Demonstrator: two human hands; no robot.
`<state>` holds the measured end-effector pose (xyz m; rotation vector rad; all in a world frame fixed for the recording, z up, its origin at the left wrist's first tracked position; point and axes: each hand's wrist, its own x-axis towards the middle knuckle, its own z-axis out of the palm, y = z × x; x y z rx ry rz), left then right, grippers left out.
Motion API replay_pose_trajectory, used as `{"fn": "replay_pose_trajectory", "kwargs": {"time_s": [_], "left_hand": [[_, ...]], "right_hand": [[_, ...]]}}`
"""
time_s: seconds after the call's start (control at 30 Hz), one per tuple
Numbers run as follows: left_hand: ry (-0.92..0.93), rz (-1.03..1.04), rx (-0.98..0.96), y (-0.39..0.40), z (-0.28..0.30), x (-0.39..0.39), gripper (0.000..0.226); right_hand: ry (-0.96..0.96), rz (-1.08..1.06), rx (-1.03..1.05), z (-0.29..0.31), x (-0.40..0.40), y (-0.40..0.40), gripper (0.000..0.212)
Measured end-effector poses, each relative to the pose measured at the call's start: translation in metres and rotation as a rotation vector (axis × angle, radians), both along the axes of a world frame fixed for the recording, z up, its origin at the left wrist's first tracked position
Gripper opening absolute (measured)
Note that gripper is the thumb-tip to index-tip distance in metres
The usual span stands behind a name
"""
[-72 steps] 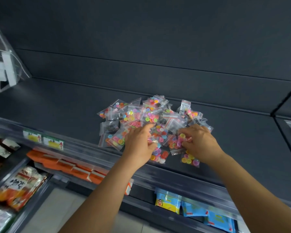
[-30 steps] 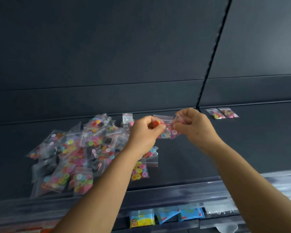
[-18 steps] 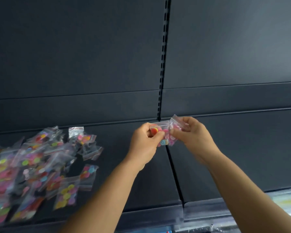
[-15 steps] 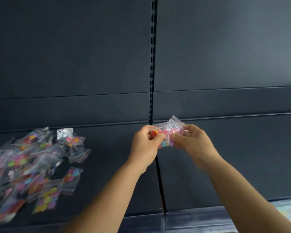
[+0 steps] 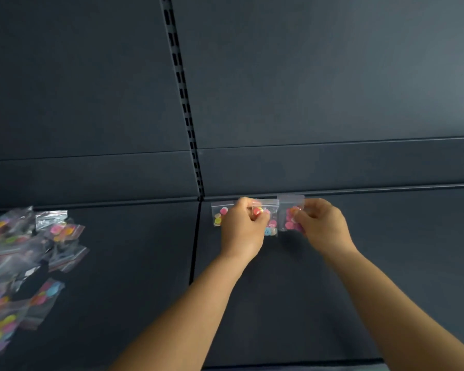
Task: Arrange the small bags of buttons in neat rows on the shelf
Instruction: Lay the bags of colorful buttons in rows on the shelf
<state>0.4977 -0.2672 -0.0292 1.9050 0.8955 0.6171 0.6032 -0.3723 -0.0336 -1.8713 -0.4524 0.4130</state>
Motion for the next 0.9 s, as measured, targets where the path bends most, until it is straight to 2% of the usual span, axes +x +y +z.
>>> {"fn": "replay_pose_trajectory", "kwargs": {"time_s": [0.07,0.13,0.2,0.23,0.3,0.4,0.47,0.57,0.67,0.8,0.9], "left_hand": [[0.023,-0.008,0.052,-0.002,-0.003,0.016,0.021],[0.046,-0.011,0.104,-0.004,-0.006,0.031,0.029],[0.087,-0.009,0.171,-0.006,-0.009,0.042,0.035],[0.113,-0.011,0.217,-0.008,-0.012,0.046,0.036],[0.174,-0.015,0.340,-0.008,-0.016,0.051,0.037],[0.287,-0.030,0.537,-0.006,-0.021,0.049,0.027],[0.317,-0.120,0.665,-0.003,-0.024,0.043,0.019],[0.339,-0.361,0.820,-0.007,-0.030,0.031,0.025],[0.418,-0.460,0.802,-0.010,-0.037,0.020,0.041],[0.490,-0.494,0.778,-0.008,-0.039,0.020,0.052],[0.486,-0.509,0.761,-0.006,-0.036,0.023,0.054]], "right_hand": [[-0.085,-0.019,-0.078,-0.004,0.013,-0.001,0.013],[-0.199,-0.026,-0.166,-0.007,0.023,0.001,0.008],[-0.235,-0.031,-0.216,-0.013,0.031,0.003,0.008],[-0.238,-0.031,-0.237,-0.014,0.033,0.004,0.018],[-0.259,-0.017,-0.285,-0.017,0.037,0.007,0.028],[-0.367,0.017,-0.359,-0.020,0.037,0.007,0.026],[-0.485,0.045,-0.370,-0.020,0.034,0.004,0.021],[-0.681,0.169,-0.351,-0.020,0.026,-0.005,0.011],[-0.803,0.308,-0.448,-0.025,0.018,-0.012,0.020],[-0.797,0.373,-0.557,-0.030,0.019,-0.017,0.039],[-0.780,0.397,-0.596,-0.029,0.022,-0.014,0.044]]}}
